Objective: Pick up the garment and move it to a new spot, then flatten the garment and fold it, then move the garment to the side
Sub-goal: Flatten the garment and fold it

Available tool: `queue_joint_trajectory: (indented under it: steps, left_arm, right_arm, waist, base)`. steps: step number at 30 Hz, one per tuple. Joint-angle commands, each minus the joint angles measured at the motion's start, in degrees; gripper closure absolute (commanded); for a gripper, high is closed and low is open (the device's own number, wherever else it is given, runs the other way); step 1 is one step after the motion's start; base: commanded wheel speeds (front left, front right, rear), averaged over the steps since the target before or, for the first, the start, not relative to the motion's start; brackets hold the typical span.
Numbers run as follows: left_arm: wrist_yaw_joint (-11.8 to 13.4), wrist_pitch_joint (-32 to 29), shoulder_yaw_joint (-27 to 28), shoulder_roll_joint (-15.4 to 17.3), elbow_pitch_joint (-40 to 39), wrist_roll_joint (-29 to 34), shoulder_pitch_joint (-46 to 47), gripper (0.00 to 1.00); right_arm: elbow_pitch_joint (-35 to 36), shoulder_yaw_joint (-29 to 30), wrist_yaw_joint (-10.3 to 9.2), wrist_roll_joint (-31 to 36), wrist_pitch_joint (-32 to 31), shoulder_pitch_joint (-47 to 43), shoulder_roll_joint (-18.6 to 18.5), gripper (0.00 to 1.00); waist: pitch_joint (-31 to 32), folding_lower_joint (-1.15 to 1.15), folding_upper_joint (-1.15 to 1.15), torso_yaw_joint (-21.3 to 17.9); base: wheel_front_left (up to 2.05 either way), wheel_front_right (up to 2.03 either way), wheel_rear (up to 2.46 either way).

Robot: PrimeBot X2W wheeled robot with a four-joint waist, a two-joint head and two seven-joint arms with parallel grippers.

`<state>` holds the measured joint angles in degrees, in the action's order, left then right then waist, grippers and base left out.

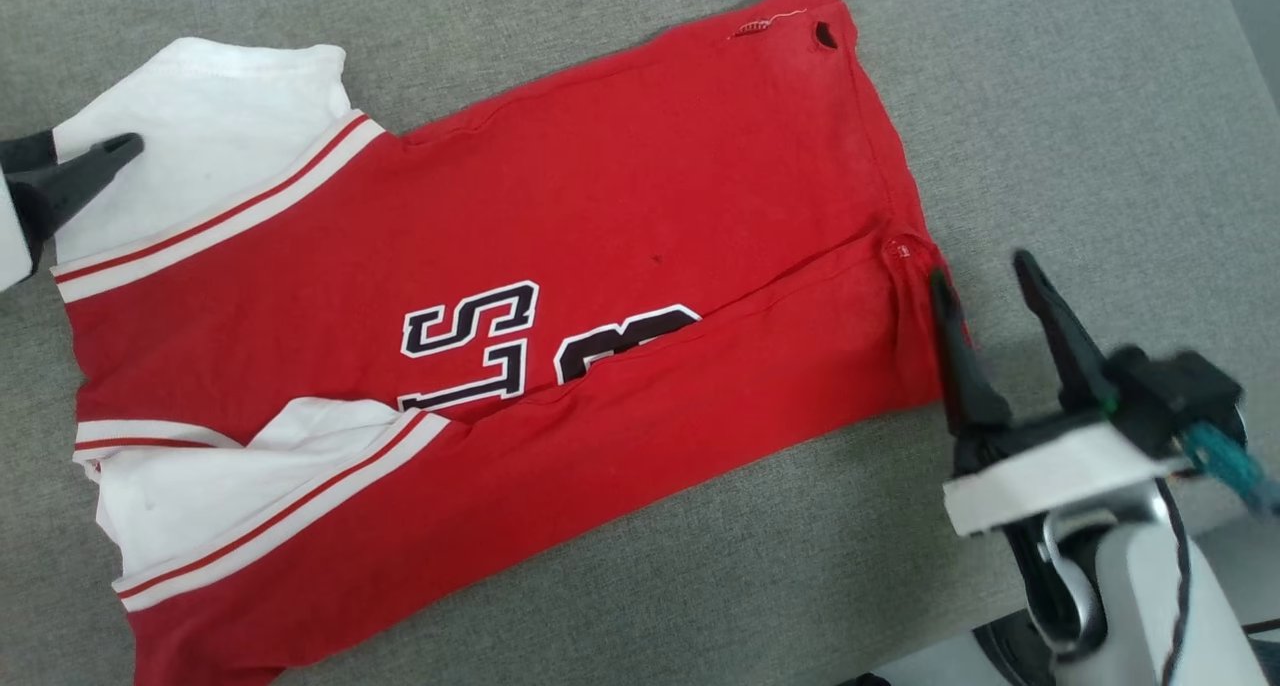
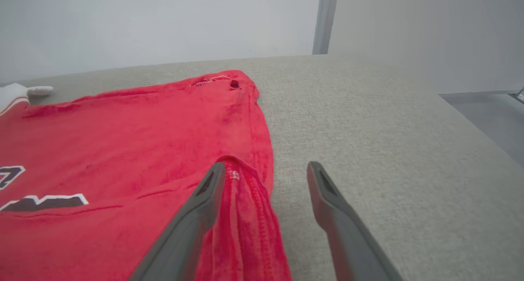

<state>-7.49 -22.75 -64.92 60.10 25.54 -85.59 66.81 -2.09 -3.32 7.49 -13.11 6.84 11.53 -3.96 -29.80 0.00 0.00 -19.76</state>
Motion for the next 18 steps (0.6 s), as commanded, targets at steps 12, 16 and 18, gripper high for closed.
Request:
queue_joint_trajectory:
  steps: [12, 16, 18]
  left_arm:
    - [0.02, 3.29, -2.49, -4.08, -2.12, 2.77, 1.92, 1.0]
    - [0.03, 4.36, -3.32, -5.51, -3.44, 2.97, 3.09, 1.0]
    - [0.03, 4.92, -3.81, -5.93, -4.27, 3.47, 3.58, 1.0]
  right_arm:
    - [-9.17, -10.53, -0.01, -5.78, -20.57, 21.96, -11.83, 0.0]
    - [-14.01, -12.11, -0.01, -10.79, -28.72, 30.22, -15.06, 0.0]
    - [-16.78, -12.11, -0.01, -13.33, -32.49, 33.57, -15.33, 0.0]
  waist:
    - [-1.02, 0.0, 0.0, 3.48]
    - [-1.79, 0.0, 0.0, 5.81]
    - [-2.18, 0.0, 0.0, 6.75]
  base:
    - [0.0, 0.0, 0.0]
    - [0.0, 0.0, 0.0]
    - [0.0, 0.0, 0.0]
